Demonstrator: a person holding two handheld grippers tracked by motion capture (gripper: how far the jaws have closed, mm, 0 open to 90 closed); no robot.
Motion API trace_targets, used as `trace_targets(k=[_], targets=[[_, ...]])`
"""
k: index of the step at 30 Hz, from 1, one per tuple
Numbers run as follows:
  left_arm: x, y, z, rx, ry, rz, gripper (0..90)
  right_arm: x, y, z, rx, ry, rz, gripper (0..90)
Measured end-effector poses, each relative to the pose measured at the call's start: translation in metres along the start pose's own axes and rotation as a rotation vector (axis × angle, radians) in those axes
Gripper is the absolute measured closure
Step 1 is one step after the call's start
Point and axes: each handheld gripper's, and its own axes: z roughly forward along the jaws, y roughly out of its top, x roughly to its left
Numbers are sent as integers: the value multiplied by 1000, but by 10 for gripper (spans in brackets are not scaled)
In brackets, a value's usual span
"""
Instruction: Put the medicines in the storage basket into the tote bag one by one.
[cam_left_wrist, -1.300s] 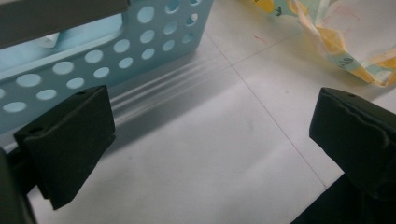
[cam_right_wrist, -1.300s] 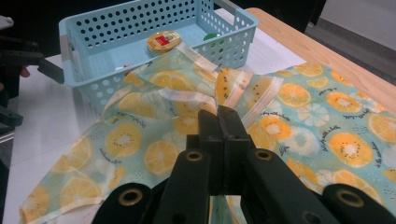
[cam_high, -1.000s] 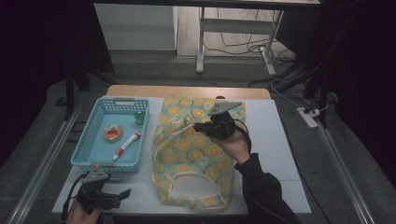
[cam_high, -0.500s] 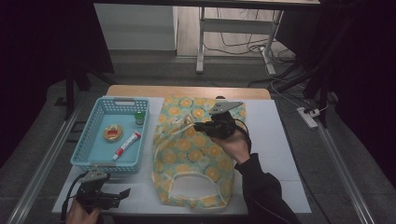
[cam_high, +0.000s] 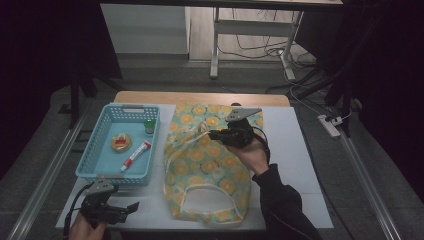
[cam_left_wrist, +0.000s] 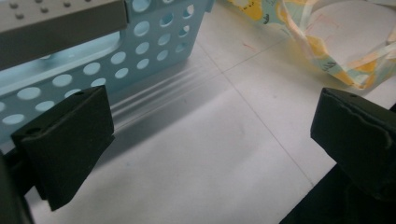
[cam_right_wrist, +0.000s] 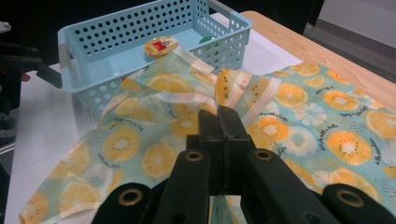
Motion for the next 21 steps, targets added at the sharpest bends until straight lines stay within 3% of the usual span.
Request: trace_targets(k=[5,12,21], targets=[[2,1,-1,-14,-21,-6,0,0,0,0,1,-3,0,900],[0,5,-4,-27,-7,22,11,-1,0,0,5,-4,0,900],[2,10,-15,-75,-35,-25,27,0,0,1,7,-5,-2,900]])
